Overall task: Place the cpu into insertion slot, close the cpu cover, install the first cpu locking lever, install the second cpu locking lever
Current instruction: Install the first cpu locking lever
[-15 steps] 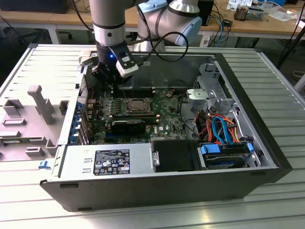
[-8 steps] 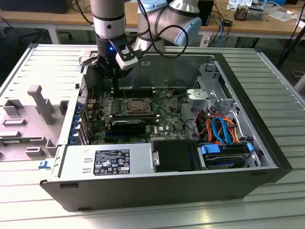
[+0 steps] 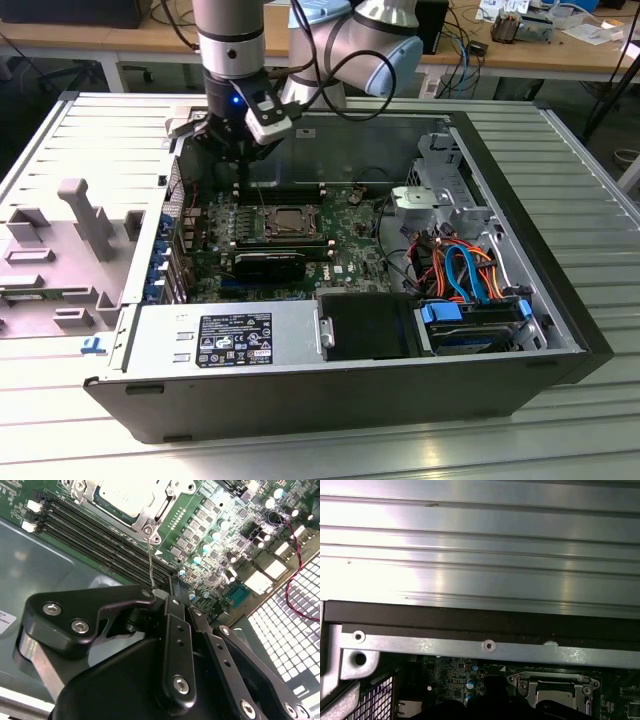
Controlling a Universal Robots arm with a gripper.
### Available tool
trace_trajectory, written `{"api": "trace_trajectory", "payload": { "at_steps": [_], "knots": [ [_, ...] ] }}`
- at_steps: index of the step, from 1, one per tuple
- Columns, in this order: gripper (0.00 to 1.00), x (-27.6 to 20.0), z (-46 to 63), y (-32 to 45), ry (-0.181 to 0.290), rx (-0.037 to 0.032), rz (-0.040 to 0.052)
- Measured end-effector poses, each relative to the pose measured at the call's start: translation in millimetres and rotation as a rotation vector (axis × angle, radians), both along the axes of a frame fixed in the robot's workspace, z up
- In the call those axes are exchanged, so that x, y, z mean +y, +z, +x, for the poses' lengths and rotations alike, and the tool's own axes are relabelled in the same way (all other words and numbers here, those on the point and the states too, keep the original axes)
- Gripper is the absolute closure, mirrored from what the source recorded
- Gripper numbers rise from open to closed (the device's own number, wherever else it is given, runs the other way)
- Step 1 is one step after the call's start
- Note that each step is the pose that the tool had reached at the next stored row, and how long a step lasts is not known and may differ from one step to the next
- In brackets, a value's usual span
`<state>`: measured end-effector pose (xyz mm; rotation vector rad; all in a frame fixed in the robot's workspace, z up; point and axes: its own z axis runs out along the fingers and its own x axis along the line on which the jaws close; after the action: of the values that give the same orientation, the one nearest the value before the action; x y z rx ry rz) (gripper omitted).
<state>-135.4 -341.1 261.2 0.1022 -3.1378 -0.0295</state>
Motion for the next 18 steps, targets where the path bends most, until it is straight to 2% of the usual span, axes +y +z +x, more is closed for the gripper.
{"api": "trace_trajectory", "payload": {
  "at_steps": [18],
  "knots": [
    [0.89,0.0,7.8,-0.1,0.000,0.0000,0.0000]
  ]
}}
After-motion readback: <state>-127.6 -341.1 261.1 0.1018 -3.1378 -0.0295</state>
